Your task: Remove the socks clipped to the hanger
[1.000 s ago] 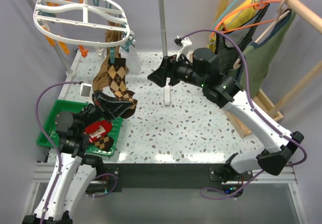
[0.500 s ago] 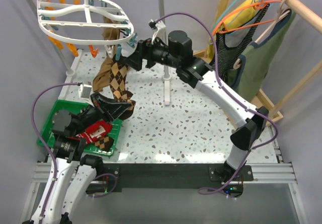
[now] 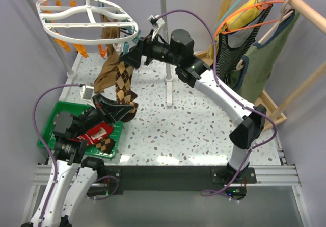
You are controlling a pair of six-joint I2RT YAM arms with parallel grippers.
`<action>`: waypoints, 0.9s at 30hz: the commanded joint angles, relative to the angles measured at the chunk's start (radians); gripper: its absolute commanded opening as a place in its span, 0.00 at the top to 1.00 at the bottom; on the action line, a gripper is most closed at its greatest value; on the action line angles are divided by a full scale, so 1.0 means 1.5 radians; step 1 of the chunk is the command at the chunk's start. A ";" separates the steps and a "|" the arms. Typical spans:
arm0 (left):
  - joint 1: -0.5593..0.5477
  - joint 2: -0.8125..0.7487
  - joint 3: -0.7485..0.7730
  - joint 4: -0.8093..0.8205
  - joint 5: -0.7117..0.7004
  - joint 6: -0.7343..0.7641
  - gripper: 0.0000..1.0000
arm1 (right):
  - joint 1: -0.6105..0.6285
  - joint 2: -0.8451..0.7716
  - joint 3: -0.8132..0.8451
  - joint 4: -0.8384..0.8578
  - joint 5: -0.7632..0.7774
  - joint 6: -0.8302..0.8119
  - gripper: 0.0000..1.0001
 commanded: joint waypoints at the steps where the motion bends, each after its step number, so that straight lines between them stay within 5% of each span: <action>1: -0.005 0.000 0.012 0.037 0.010 -0.018 0.97 | -0.026 0.019 -0.003 0.105 -0.051 0.053 0.09; 11: -0.010 0.000 0.030 0.045 0.014 -0.040 0.97 | -0.039 0.085 0.029 0.209 -0.146 0.144 0.06; 18: -0.010 -0.007 0.027 0.043 0.014 -0.047 0.97 | -0.039 0.113 -0.003 0.429 -0.150 0.287 0.19; 27: -0.010 -0.016 0.033 0.039 0.016 -0.053 0.97 | -0.026 0.124 -0.004 0.457 -0.140 0.324 0.22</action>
